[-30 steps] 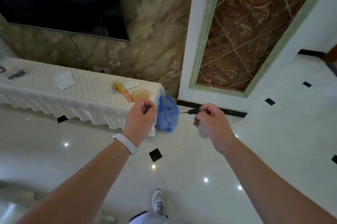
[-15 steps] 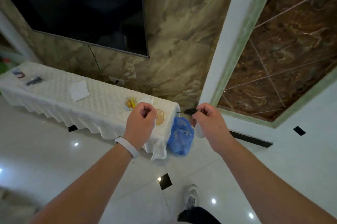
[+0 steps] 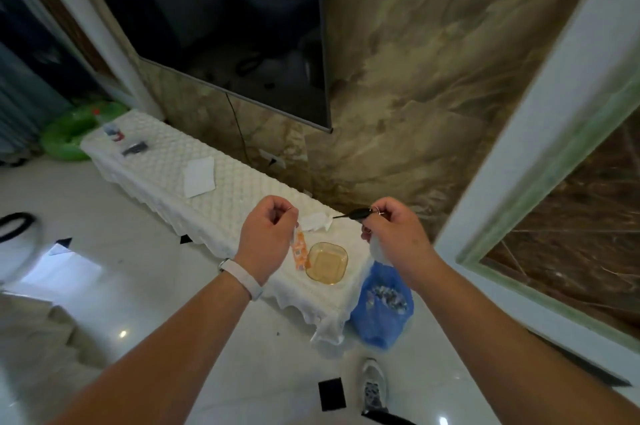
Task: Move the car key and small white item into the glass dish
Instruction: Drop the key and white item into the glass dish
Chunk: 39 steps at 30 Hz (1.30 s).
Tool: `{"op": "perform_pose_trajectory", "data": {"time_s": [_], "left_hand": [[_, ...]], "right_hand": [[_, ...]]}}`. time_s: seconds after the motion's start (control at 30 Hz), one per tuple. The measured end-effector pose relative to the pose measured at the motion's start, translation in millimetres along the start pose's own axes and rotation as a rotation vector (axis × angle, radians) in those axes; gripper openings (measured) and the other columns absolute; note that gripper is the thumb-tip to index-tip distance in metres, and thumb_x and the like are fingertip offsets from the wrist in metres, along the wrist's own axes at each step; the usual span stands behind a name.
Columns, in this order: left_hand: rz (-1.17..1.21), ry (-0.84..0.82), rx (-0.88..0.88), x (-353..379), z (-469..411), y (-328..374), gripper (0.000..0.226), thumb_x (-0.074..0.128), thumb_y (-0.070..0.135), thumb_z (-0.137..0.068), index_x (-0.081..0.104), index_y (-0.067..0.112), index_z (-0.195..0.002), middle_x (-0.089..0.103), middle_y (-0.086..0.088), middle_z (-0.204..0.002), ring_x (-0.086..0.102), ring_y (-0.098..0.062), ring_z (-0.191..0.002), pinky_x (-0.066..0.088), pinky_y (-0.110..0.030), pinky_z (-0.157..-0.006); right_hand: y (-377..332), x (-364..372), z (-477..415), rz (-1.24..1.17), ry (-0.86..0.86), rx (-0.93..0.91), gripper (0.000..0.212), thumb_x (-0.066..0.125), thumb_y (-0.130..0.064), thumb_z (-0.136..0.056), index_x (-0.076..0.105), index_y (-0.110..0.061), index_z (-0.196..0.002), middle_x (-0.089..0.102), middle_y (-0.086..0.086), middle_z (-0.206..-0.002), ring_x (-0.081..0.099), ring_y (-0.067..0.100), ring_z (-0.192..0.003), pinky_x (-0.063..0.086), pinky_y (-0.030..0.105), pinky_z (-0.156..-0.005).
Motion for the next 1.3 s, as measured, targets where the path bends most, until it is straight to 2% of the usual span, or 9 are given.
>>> {"op": "perform_pose_trajectory", "data": {"time_s": [0.17, 0.4, 0.5, 0.6, 0.67, 0.77, 0.87, 0.97, 1.3], "left_hand": [[0.007, 0.046, -0.030, 21.0, -46.6, 2.2, 0.013, 0.058, 0.012, -0.088, 0.059, 0.019, -0.078, 0.064, -0.016, -0.071, 0.058, -0.028, -0.062, 0.051, -0.044, -0.063], [0.002, 0.061, -0.161, 24.0, -84.2, -36.0, 0.007, 0.058, 0.009, -0.089, 0.058, 0.009, -0.082, 0.064, -0.027, -0.078, 0.057, -0.026, -0.062, 0.051, -0.040, -0.061], [0.013, 0.050, -0.248, 34.2, -101.1, -73.1, 0.005, 0.057, 0.009, -0.089, 0.059, 0.008, -0.084, 0.064, -0.028, -0.081, 0.056, -0.026, -0.064, 0.051, -0.042, -0.062], [0.019, 0.003, -0.350, 56.8, -117.1, -124.1, 0.005, 0.058, 0.010, -0.088, 0.060, 0.008, -0.084, 0.066, -0.014, -0.071, 0.057, -0.017, -0.058, 0.049, -0.034, -0.059], [0.021, -0.016, -0.386, 74.3, -131.5, -161.5, 0.008, 0.058, 0.012, -0.086, 0.060, 0.013, -0.079, 0.065, 0.001, -0.060, 0.057, -0.010, -0.050, 0.048, -0.024, -0.054], [-0.008, -0.046, -0.417, 102.0, -152.9, -221.3, 0.012, 0.058, 0.018, -0.084, 0.059, 0.021, -0.072, 0.067, 0.004, -0.058, 0.061, -0.008, -0.051, 0.046, -0.015, -0.050], [-0.007, -0.068, -0.461, 130.1, -167.7, -288.1, 0.008, 0.059, 0.020, -0.084, 0.061, 0.021, -0.076, 0.070, -0.003, -0.070, 0.066, -0.014, -0.061, 0.051, -0.021, -0.053], [-0.047, -0.082, -0.482, 158.7, -173.8, -348.4, 0.009, 0.058, 0.017, -0.084, 0.062, 0.018, -0.076, 0.068, 0.003, -0.067, 0.061, 0.000, -0.055, 0.042, -0.011, -0.045], [-0.219, -0.243, -0.543, 239.1, -180.4, -489.5, 0.009, 0.056, 0.023, -0.085, 0.064, 0.019, -0.085, 0.064, 0.004, -0.073, 0.061, -0.013, -0.066, 0.041, -0.017, -0.046]], "right_hand": [[-5.3, 0.4, -69.5, 0.048, -0.116, -0.040, 0.014, 0.059, -0.017, -0.081, 0.060, -0.027, -0.072, 0.068, -0.004, -0.060, 0.057, 0.009, -0.054, 0.045, 0.023, -0.048], [23.7, 40.5, -126.7, 0.140, -0.228, 0.030, 0.005, 0.059, -0.026, -0.070, 0.060, -0.031, -0.068, 0.070, -0.001, -0.063, 0.067, 0.035, -0.070, 0.055, 0.046, -0.062], [51.7, 57.9, -148.5, 0.165, -0.233, 0.092, 0.003, 0.059, -0.023, -0.073, 0.060, -0.025, -0.071, 0.068, -0.003, -0.059, 0.067, 0.035, -0.071, 0.053, 0.043, -0.063], [88.5, 72.3, -169.8, 0.208, -0.214, 0.170, 0.001, 0.060, -0.020, -0.077, 0.061, -0.021, -0.076, 0.068, -0.005, -0.059, 0.065, 0.025, -0.065, 0.048, 0.032, -0.059], [115.6, 83.9, -185.7, 0.244, -0.195, 0.197, 0.005, 0.058, -0.025, -0.072, 0.060, -0.022, -0.075, 0.069, -0.004, -0.061, 0.065, 0.021, -0.065, 0.051, 0.036, -0.060], [164.1, 106.7, -208.0, 0.288, -0.208, 0.220, 0.004, 0.057, -0.026, -0.071, 0.058, -0.024, -0.075, 0.070, 0.006, -0.068, 0.067, 0.033, -0.075, 0.053, 0.046, -0.063], [222.4, 128.7, -231.6, 0.308, -0.221, 0.259, 0.003, 0.058, -0.020, -0.078, 0.057, -0.022, -0.077, 0.070, 0.016, -0.080, 0.065, 0.035, -0.076, 0.049, 0.037, -0.057], [285.1, 152.2, -254.9, 0.342, -0.235, 0.285, 0.005, 0.058, -0.019, -0.080, 0.056, -0.022, -0.078, 0.069, 0.021, -0.087, 0.063, 0.034, -0.071, 0.045, 0.031, -0.057], [440.8, 201.4, -303.8, 0.503, -0.335, 0.260, 0.008, 0.061, -0.024, -0.084, 0.054, -0.020, -0.080, 0.053, -0.006, -0.068, 0.047, 0.004, -0.050, 0.033, 0.016, -0.040]]}}
Point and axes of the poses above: each hand's wrist, its own z-axis away from the middle knuckle, its own x-axis out of the palm, y = z × x, the point moved 6 cm from there along -z, towards the middle knuckle
